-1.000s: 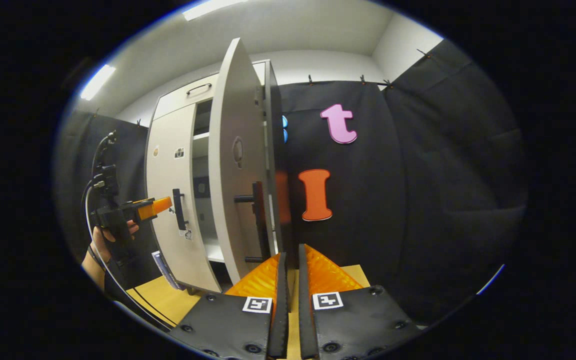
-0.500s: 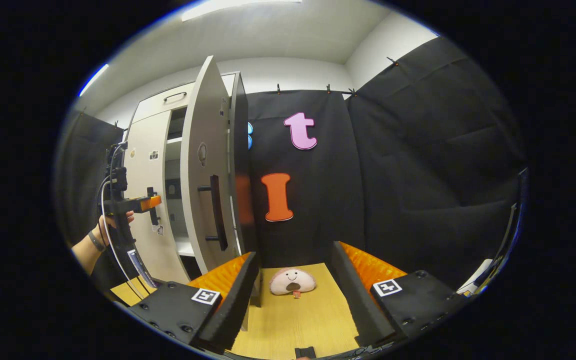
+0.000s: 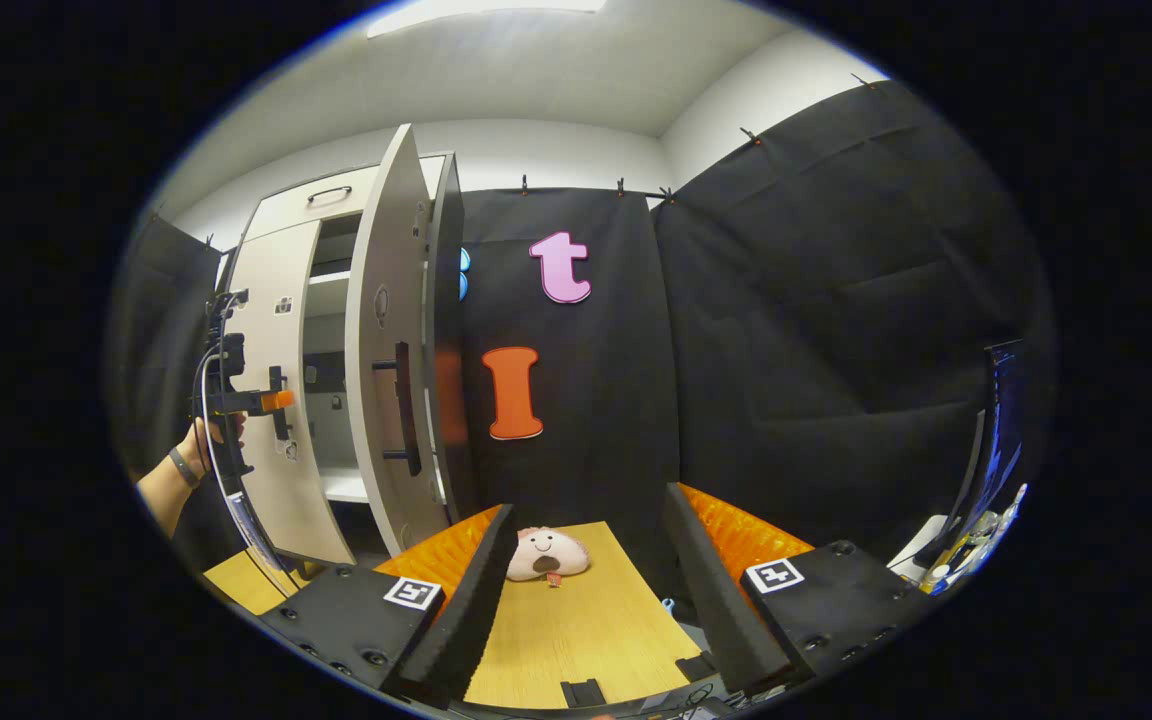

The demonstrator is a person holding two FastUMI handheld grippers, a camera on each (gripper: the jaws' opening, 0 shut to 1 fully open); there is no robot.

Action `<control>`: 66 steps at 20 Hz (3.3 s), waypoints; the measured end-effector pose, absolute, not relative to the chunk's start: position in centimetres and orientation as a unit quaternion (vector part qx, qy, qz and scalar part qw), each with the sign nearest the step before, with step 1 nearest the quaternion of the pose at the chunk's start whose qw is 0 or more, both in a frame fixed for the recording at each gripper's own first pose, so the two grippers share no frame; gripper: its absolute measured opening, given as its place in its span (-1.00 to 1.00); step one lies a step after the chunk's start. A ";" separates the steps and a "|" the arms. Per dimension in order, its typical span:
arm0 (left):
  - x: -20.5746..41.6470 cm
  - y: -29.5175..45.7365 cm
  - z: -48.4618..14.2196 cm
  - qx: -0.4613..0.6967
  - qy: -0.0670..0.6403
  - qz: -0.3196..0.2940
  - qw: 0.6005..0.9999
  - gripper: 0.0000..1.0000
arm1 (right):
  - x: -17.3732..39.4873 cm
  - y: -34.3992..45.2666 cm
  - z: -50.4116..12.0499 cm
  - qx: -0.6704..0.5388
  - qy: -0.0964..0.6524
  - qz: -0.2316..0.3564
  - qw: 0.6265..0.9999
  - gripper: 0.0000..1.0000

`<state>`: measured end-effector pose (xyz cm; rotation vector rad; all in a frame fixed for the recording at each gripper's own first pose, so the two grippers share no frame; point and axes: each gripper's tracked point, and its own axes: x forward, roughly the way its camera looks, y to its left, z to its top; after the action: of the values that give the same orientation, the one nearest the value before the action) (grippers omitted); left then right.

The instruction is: Open the right door of the double-door shoe cabinet with the right hand, and open the left door with the left hand.

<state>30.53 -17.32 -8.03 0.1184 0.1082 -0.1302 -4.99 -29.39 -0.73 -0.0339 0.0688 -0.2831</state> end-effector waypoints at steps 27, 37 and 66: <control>19.1 -11.5 -6.8 0.057 0.111 -0.150 0.981 -0.49 | -3.6 -18.6 -0.9 -0.007 0.033 -0.114 0.993 0.86; 14.3 -4.2 -3.7 0.059 0.093 -0.139 0.984 -0.51 | -2.6 -15.6 -0.4 -0.016 0.025 -0.100 0.995 0.69; 13.3 7.5 -0.6 0.060 0.050 -0.114 0.990 -0.94 | -2.9 -10.5 0.4 -0.032 0.031 -0.099 0.994 0.85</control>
<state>13.30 7.52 -0.64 0.1199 0.1000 -0.2292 -2.86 -10.52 0.45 -0.0644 0.0619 -0.1988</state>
